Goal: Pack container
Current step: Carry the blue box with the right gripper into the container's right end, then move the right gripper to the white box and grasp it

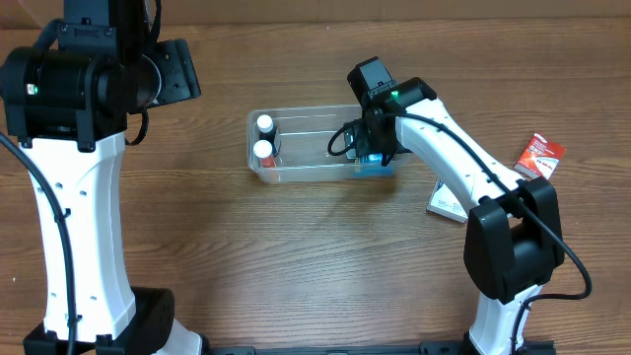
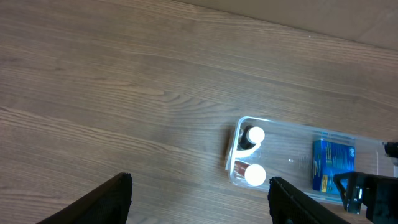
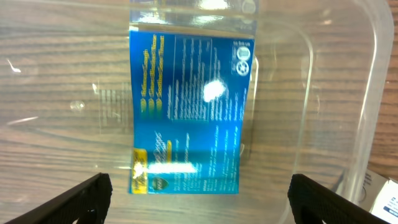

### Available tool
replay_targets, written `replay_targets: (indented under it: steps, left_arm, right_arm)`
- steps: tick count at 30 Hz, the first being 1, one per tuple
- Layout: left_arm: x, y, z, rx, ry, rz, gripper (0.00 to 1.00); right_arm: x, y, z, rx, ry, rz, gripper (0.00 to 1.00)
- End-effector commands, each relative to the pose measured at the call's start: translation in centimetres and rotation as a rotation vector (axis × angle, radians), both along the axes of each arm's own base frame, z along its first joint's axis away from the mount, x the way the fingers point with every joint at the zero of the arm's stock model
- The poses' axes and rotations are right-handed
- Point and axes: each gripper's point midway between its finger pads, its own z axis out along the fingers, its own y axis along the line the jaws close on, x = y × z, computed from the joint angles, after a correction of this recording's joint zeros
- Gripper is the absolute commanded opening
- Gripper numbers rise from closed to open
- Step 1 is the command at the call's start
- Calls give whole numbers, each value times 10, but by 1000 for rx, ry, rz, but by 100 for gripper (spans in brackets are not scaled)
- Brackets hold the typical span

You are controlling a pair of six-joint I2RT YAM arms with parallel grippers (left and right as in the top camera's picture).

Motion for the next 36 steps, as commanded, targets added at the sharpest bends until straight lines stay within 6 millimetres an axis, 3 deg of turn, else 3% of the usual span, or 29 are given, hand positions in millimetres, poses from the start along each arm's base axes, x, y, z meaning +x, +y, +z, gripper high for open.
replay_targets:
  steps: [1,2,6,8,10,13,17,20,29,36]
  left_arm:
    - [2,-1,-1,1,3,-3,72]
    - [2,-1,-1,1,3,-3,72]
    - [2,-1,-1,1,4,-3,72]
    - [1,0,-1,1,5,-3,72]
    - [1,0,-2,1,7,-3,72]
    - [1,0,-2,1,8,-3,72]
    - [1,0,-2,0,7,-3,72]
    - [1,-1,-2,0,7,-3,72]
    - [1,-1,-2,0,8,-2,72]
    - [0,-1,-2,0,11,-3,72]
  right_arm:
    - [7,0,28,9,-43,-9,94]
    - [9,1,56,32,-84,-27,95]
    - [15,-5,123,103,-208,-90,100]
    - [18,-27,158,120,-290,-206,100]
    - [17,-52,178,146,-334,-300,100]
    - [11,-97,185,151,-322,-446,100]
    - [-6,-148,162,146,-184,-575,100]
    - [-25,-168,132,129,-57,-618,100]
    - [-66,-168,36,98,172,-611,100]
    - [-76,-162,-17,127,191,-607,100]
